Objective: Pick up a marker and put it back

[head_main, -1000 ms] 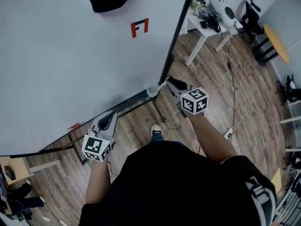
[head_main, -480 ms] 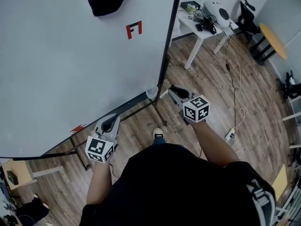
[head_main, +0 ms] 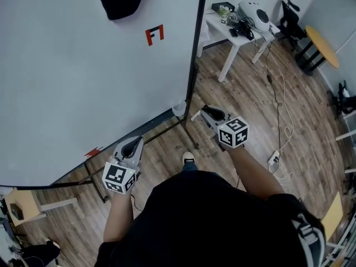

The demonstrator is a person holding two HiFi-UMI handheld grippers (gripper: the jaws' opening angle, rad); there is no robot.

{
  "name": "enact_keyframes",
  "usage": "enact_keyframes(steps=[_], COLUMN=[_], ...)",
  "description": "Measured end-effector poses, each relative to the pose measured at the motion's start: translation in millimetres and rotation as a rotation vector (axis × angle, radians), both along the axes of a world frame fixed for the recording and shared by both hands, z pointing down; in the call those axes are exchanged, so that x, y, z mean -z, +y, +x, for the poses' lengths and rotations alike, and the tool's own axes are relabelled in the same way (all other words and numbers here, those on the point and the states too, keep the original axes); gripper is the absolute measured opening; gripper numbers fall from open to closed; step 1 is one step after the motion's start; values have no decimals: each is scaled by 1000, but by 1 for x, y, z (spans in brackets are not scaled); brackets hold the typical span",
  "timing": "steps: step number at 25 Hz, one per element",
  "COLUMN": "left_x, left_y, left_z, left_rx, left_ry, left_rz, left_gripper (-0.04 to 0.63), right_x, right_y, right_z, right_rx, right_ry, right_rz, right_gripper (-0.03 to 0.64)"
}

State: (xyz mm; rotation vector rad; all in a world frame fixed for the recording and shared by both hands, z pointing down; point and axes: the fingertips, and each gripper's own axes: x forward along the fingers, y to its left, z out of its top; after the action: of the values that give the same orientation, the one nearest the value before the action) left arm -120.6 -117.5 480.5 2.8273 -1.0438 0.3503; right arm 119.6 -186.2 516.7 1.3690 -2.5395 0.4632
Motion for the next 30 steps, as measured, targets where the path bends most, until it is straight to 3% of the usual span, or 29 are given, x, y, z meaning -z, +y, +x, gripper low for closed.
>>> enact_keyframes(steps=[15,30], left_x=[-2,-12], left_y=[6,-12], left_z=[-7,-9], left_rx=[22,69], left_ry=[-4,1], left_rz=[-12,-43], left_gripper=[11,11], right_x=[-1,-10], right_y=[-4,-45], right_z=[-5,-9], right_rx=[16,55], right_ry=[-9,6], right_rz=[-5,-19], right_gripper=[63,63])
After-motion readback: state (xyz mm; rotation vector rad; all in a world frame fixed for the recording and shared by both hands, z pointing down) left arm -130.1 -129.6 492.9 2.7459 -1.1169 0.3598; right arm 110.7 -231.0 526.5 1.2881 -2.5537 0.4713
